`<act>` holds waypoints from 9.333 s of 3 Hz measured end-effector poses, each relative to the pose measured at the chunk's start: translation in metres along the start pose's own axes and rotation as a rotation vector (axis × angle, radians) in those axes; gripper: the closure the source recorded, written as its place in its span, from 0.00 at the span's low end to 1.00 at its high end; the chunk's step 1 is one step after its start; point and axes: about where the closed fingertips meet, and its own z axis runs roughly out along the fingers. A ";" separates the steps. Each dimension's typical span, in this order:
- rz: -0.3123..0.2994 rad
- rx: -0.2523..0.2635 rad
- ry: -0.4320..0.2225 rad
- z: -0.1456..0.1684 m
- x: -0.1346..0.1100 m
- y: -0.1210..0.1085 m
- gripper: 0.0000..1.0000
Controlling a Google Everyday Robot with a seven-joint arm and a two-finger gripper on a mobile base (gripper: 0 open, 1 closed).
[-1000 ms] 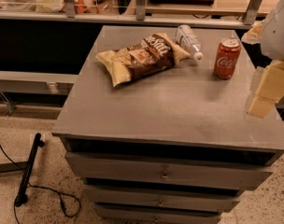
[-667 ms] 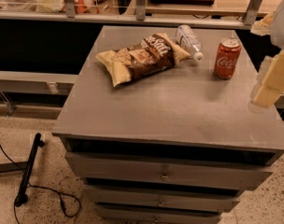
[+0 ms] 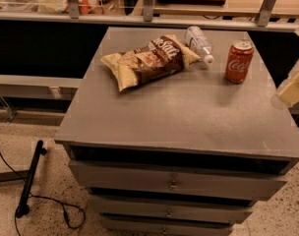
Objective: Knock coke can over
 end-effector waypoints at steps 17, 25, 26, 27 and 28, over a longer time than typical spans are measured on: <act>0.501 0.493 -0.754 0.167 0.004 -0.161 0.00; 0.404 0.262 -0.723 0.200 -0.015 -0.152 0.86; 0.266 0.229 -0.687 0.157 -0.041 -0.151 1.00; 0.119 0.188 -0.615 0.114 -0.051 -0.136 1.00; 0.054 0.152 -0.610 0.083 -0.054 -0.117 1.00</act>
Offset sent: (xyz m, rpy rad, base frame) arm -0.0157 -0.0804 -0.0222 0.2532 -0.4004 -0.2505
